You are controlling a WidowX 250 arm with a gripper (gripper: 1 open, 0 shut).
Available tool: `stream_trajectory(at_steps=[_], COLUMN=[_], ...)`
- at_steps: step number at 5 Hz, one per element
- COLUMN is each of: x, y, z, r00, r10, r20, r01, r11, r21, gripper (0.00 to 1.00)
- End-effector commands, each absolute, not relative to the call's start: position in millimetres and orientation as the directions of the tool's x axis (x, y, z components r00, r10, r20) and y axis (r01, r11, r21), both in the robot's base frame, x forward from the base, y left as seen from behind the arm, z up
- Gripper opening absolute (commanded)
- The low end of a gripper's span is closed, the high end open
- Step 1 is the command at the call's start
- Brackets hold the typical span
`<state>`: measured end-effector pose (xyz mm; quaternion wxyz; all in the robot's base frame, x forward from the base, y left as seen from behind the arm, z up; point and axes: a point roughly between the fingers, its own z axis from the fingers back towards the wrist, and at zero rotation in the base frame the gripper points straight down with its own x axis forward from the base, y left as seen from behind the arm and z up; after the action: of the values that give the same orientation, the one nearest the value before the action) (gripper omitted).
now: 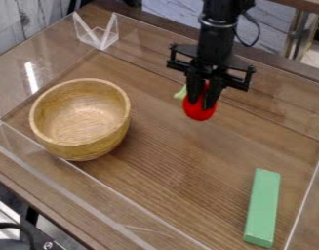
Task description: Move the red fruit to the right
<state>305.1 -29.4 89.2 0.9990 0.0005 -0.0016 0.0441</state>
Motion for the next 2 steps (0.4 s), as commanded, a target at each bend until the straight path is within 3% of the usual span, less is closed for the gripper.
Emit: stream_trajectory(at_steps=[1,2], x=[294.6,283.8], y=[-44.1,-58.1], z=[101.1,87.2], r00=[0.998,0.998], r10=[0.020,-0.034], r20=[0.063,0.052], r01=[-0.018,0.036], r11=[1.000,0.999], r21=[-0.025,-0.034], gripper=[0.00,0.00])
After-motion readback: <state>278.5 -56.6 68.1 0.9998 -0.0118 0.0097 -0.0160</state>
